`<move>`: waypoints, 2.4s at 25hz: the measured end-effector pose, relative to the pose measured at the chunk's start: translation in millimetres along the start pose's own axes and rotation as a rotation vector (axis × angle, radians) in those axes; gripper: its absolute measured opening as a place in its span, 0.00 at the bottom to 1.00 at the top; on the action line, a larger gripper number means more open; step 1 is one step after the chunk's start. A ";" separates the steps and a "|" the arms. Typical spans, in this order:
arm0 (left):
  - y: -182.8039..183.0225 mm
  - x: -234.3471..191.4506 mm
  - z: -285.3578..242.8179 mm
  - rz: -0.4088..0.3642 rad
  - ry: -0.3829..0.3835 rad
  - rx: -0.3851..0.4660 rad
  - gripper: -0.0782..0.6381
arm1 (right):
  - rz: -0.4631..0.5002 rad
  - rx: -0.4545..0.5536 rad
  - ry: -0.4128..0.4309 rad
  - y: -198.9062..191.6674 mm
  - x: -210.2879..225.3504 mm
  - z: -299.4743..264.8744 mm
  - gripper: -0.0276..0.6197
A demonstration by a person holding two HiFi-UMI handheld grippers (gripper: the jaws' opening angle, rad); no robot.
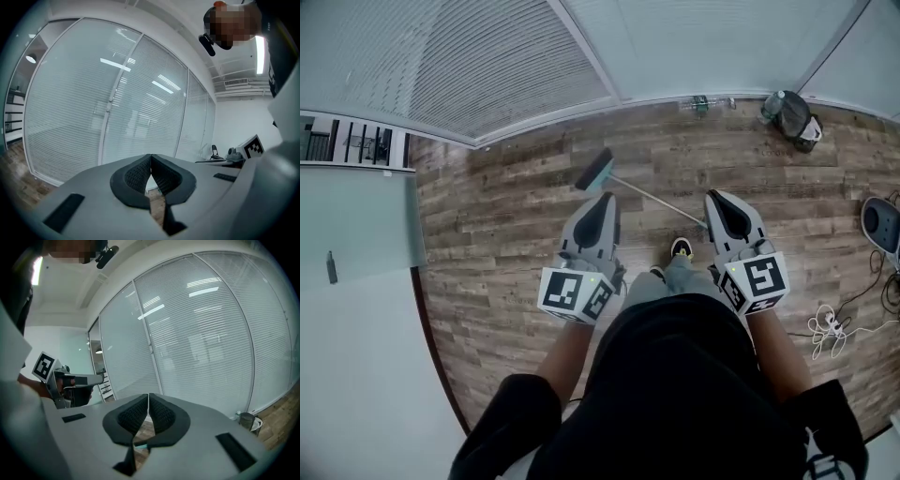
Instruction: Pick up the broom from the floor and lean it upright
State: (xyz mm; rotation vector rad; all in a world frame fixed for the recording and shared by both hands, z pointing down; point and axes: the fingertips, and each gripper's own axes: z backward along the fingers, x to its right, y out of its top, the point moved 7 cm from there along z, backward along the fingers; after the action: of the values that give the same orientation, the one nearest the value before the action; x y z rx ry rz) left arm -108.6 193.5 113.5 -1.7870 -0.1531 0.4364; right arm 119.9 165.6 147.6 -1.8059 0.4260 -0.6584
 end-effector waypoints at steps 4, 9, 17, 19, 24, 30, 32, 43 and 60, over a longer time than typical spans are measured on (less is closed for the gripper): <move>4.7 -0.1 -3.6 -0.024 0.040 0.001 0.14 | -0.013 0.016 0.021 5.3 8.1 -8.3 0.08; 12.3 -4.9 -4.7 -0.032 0.051 -0.005 0.14 | -0.025 0.052 0.019 11.2 12.5 -18.6 0.08; 15.8 -25.8 -29.9 -0.026 0.018 -0.017 0.14 | -0.035 0.039 -0.011 8.7 20.2 -39.3 0.08; 15.3 -35.3 -42.3 -0.029 0.003 -0.021 0.14 | -0.034 0.030 -0.026 9.2 22.4 -48.1 0.08; 14.7 -67.5 -79.1 -0.035 -0.050 -0.051 0.14 | -0.030 -0.002 -0.071 14.2 23.7 -83.0 0.08; 15.0 -105.6 -130.3 -0.020 -0.154 -0.084 0.14 | -0.067 -0.033 -0.128 19.9 34.5 -126.1 0.08; 13.5 -113.1 -147.3 -0.038 -0.194 -0.097 0.14 | -0.067 -0.055 -0.159 18.0 41.5 -135.4 0.08; -59.4 -122.3 -223.9 -0.223 -0.440 -0.313 0.14 | -0.197 -0.178 -0.344 -41.4 91.9 -152.2 0.08; -208.5 -45.3 -284.7 -0.423 -0.650 -0.536 0.14 | -0.309 -0.315 -0.363 -160.5 186.6 -109.3 0.08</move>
State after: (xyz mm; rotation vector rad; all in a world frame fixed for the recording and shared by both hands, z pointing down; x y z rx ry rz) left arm -18.6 -24.7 379.7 -1.9911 -1.1726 0.6965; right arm 191.8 27.0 367.1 -2.2659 0.0019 -0.4714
